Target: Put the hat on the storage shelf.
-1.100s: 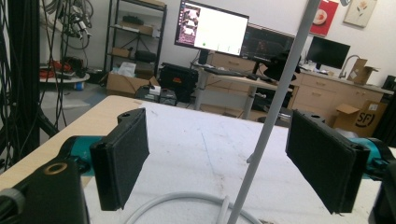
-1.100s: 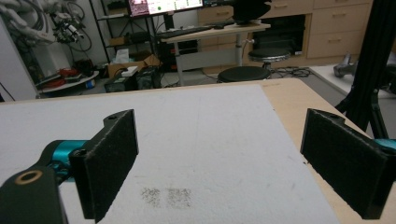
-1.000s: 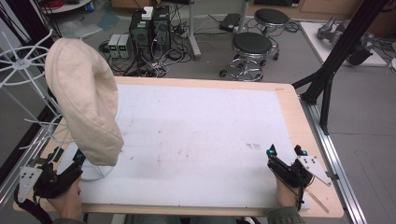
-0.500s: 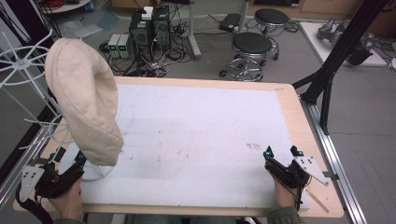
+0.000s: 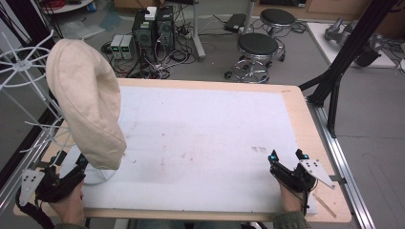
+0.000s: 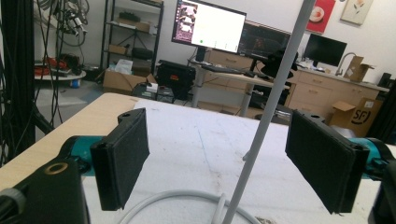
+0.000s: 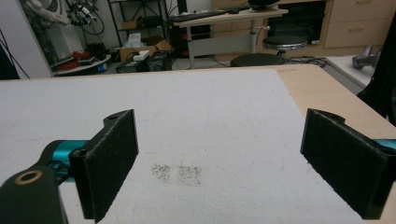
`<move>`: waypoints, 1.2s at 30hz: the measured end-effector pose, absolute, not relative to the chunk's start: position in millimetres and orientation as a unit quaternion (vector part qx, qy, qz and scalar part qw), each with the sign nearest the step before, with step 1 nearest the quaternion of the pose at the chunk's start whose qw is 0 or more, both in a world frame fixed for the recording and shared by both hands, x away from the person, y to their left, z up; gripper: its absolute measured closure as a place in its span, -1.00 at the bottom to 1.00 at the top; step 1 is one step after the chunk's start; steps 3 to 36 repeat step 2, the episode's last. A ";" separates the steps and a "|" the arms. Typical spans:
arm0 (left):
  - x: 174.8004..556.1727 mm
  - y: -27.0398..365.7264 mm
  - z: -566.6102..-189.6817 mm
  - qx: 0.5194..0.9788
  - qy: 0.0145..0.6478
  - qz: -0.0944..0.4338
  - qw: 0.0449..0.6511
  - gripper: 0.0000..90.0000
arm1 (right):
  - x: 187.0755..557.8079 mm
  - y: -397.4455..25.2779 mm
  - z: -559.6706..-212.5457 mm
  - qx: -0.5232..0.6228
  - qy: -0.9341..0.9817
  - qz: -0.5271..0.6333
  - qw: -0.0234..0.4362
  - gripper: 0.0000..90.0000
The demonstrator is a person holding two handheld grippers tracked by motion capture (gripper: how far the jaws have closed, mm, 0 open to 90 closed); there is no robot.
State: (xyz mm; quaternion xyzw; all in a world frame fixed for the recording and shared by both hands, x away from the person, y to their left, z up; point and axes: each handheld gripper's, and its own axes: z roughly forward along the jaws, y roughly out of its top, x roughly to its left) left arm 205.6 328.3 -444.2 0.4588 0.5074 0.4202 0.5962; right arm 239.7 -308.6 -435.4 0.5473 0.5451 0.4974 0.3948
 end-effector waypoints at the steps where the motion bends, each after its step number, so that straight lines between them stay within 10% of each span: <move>1: 205.7 328.7 -444.3 0.459 0.507 0.421 0.596 -0.52 | 240.0 -307.7 -435.2 0.547 0.547 0.497 0.394 -0.77; 36: 205.9 328.9 -444.4 0.459 0.508 0.420 0.596 -0.52 | 240.6 -307.6 -435.5 0.545 0.550 0.497 0.393 -0.77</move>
